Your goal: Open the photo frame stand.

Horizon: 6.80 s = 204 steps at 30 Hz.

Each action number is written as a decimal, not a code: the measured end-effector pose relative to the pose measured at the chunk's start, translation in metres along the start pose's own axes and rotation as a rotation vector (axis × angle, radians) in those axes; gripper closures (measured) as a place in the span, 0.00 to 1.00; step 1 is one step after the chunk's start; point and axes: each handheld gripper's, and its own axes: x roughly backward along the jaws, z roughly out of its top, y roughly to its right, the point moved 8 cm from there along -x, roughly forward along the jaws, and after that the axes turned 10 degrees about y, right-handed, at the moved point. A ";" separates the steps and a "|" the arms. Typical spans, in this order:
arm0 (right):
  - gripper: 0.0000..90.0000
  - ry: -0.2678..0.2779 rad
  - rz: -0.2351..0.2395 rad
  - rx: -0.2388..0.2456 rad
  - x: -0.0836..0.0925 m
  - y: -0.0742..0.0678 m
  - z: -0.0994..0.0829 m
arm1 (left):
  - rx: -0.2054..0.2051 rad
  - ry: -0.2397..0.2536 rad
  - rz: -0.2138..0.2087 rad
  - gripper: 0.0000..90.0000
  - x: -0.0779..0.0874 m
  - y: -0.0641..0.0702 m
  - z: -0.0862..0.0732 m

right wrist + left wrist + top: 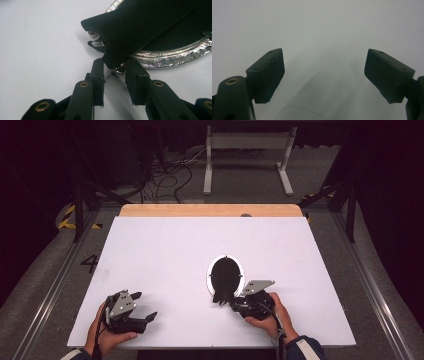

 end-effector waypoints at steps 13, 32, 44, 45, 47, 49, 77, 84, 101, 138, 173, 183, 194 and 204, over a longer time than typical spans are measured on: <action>0.69 0.077 0.128 -0.227 0.001 0.008 0.005 | 0.002 -0.018 -0.004 0.19 -0.002 0.001 -0.003; 0.65 0.185 0.276 -0.656 -0.010 0.025 0.016 | -0.002 -0.041 0.007 0.19 -0.006 0.002 -0.006; 0.68 0.185 0.292 -0.663 -0.011 0.028 0.016 | 0.044 0.015 -0.061 0.18 -0.016 0.007 0.011; 0.68 0.184 0.293 -0.660 -0.011 0.028 0.016 | 0.046 0.021 -0.063 0.19 -0.019 0.006 0.015; 0.69 0.184 0.292 -0.648 -0.011 0.028 0.016 | 0.062 0.049 -0.089 0.19 -0.024 0.005 0.025; 0.69 0.183 0.289 -0.633 -0.011 0.028 0.016 | 0.081 0.062 -0.115 0.19 -0.031 0.005 0.033; 0.71 0.200 0.244 -0.475 -0.015 0.026 0.014 | 0.289 -0.066 -0.353 0.13 -0.161 0.018 0.086; 0.70 0.203 0.213 -0.387 -0.014 0.023 0.014 | 0.284 -0.073 -0.390 0.10 -0.171 0.026 0.093; 0.70 0.194 0.178 -0.247 -0.010 0.018 0.015 | 0.267 -0.019 -0.384 0.44 -0.168 0.023 0.104; 0.85 0.185 0.179 -0.180 0.002 0.008 0.022 | -0.166 0.156 -0.252 0.83 -0.125 0.049 0.137; 0.92 0.125 0.166 -0.098 -0.002 -0.020 0.018 | -0.283 0.144 -0.183 0.84 -0.115 0.033 0.104; 0.93 0.171 0.108 -0.012 0.011 -0.016 0.023 | -0.218 0.138 -0.190 0.77 -0.107 0.033 0.101; 1.00 0.227 -0.033 0.064 0.025 -0.019 0.019 | -0.196 0.142 -0.198 0.66 -0.095 0.028 0.098; 1.00 0.221 -0.078 0.051 0.032 -0.023 0.007 | -0.182 0.118 -0.245 0.49 -0.119 0.035 0.097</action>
